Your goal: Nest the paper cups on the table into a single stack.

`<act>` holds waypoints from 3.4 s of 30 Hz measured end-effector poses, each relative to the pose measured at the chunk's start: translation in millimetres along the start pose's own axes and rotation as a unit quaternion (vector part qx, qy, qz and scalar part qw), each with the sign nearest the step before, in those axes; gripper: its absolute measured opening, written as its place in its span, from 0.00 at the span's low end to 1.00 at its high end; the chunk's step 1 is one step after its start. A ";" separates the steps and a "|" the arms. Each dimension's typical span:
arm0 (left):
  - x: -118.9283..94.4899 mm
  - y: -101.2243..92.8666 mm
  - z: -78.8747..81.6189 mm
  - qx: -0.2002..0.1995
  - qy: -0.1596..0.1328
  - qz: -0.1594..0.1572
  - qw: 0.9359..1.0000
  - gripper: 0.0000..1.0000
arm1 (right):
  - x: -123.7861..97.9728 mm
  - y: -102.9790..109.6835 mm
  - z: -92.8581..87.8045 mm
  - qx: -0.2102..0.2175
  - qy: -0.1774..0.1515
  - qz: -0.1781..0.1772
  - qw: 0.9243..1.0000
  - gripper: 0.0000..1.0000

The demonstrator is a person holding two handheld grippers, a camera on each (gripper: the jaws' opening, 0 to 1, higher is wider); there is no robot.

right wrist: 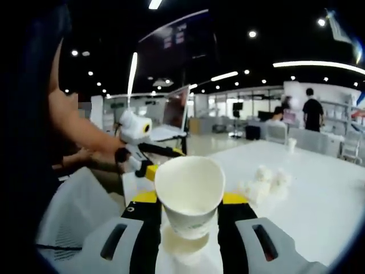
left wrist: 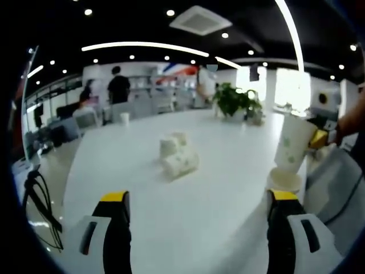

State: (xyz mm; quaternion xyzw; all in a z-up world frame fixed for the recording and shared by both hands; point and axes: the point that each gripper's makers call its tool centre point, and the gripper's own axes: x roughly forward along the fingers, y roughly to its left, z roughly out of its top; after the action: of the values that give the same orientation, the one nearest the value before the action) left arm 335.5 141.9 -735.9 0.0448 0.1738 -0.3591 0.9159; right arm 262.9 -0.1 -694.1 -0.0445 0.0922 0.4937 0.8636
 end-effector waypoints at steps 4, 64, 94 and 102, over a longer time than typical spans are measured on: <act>0.3 -1.7 2.8 0.003 0.000 -0.001 1.000 0.98 | 0.7 -1.2 -7.3 0.001 0.007 -0.003 1.000 0.35; -5.3 -7.9 -4.3 -0.007 0.006 0.005 1.000 0.98 | 15.5 -3.2 -66.7 0.026 0.090 -0.003 0.996 0.57; -4.5 -8.9 -3.5 -0.007 0.015 0.008 1.000 0.98 | -50.7 -123.3 -30.7 0.015 0.066 -0.074 0.995 0.97; -7.9 -4.1 -5.8 -0.019 0.015 0.021 0.999 0.98 | -77.7 -152.9 -61.4 0.051 0.071 -0.124 0.988 1.00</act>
State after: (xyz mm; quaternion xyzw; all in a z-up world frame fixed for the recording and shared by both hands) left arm 325.7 145.1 -738.3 0.0361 0.1938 -0.3358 0.9211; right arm 349.0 -153.8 -740.7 -0.0460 0.1723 0.3725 0.9107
